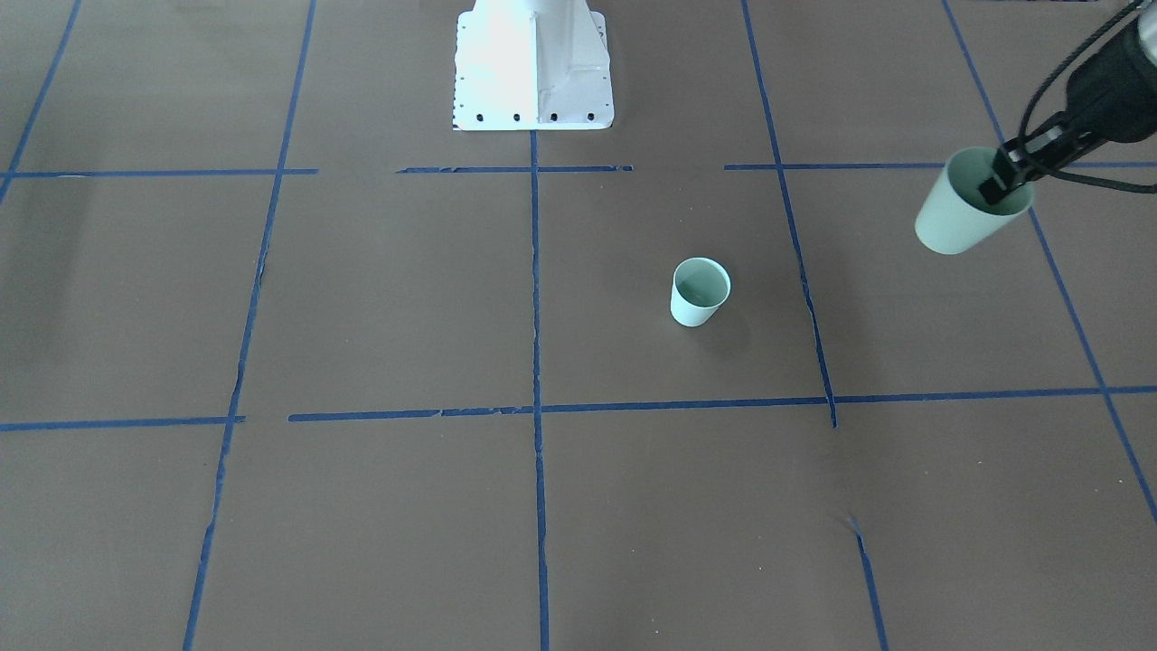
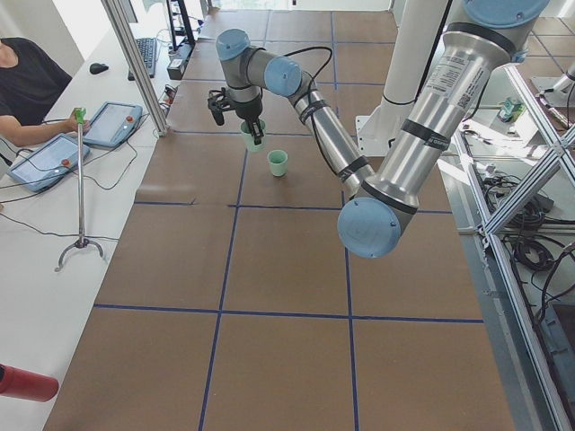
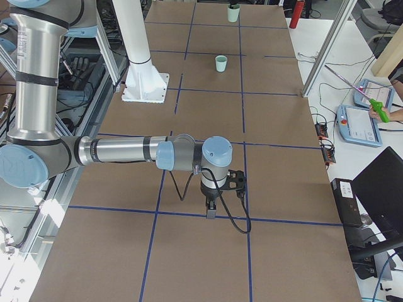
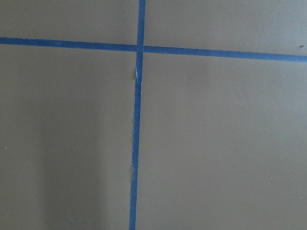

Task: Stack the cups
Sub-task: 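Lift the grasped cup with the left gripper, then carry the cup with the left gripper above the other mint-green cup, then lower the cup into the other cup and open the left gripper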

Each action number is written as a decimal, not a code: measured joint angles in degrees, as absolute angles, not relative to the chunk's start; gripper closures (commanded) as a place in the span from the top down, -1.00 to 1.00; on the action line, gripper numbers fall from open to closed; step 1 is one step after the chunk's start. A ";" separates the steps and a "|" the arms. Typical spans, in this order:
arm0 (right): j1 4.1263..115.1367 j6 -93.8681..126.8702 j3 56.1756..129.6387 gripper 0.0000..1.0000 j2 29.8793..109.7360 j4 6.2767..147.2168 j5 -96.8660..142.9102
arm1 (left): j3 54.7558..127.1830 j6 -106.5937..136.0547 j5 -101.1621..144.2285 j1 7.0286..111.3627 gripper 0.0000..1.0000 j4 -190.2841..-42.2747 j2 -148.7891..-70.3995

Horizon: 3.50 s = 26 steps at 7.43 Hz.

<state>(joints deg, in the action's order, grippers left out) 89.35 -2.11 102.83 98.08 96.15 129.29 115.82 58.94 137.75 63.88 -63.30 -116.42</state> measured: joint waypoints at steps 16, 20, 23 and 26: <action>89.37 -2.11 102.83 1.00 98.13 96.15 129.29 | 102.30 78.61 132.10 46.01 -1.00 -90.53 -116.16; 89.34 -2.11 102.83 1.00 98.16 96.15 129.29 | 102.44 78.45 132.10 45.97 0.98 -90.53 -116.02; 89.35 -2.11 102.83 1.00 98.10 96.15 129.29 | 103.00 78.20 132.03 45.94 1.00 -90.53 -116.02; 89.34 -2.11 102.83 1.00 98.11 96.15 129.29 | 103.56 78.16 131.91 46.00 1.00 -90.53 -116.05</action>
<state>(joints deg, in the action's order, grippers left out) 89.34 -2.11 102.83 98.11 96.15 129.29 103.56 78.16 131.91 46.00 -90.53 -116.05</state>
